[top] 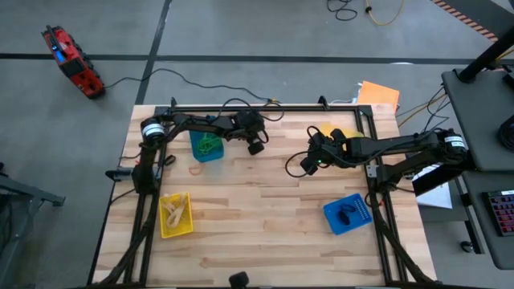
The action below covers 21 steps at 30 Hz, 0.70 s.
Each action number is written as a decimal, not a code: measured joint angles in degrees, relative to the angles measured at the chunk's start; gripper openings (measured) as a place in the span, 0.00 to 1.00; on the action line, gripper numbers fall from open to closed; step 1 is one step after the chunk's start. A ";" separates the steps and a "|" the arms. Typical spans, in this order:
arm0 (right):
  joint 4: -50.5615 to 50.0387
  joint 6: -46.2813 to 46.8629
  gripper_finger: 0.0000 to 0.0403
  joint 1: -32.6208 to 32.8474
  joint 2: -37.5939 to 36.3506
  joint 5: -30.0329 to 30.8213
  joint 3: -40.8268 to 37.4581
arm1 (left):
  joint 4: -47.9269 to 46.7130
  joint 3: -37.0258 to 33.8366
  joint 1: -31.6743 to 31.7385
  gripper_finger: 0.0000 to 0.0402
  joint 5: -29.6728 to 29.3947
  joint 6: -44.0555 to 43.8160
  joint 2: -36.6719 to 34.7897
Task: Sort rubber bands into baskets
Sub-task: Put the green rubber band into the light blue bin
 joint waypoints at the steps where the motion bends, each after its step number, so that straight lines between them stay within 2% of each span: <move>1: 0.00 0.00 0.39 0.00 0.00 -0.02 0.00 | -0.15 0.00 -0.09 0.00 0.06 0.41 -0.66; 12: 0.02 0.00 0.40 0.00 -0.01 0.00 -0.02 | -11.10 -0.19 -0.24 0.00 1.50 3.81 -11.83; 21: 0.33 0.02 0.40 0.00 -0.01 0.02 -0.15 | -27.84 -5.84 -0.06 0.00 1.52 4.87 -24.76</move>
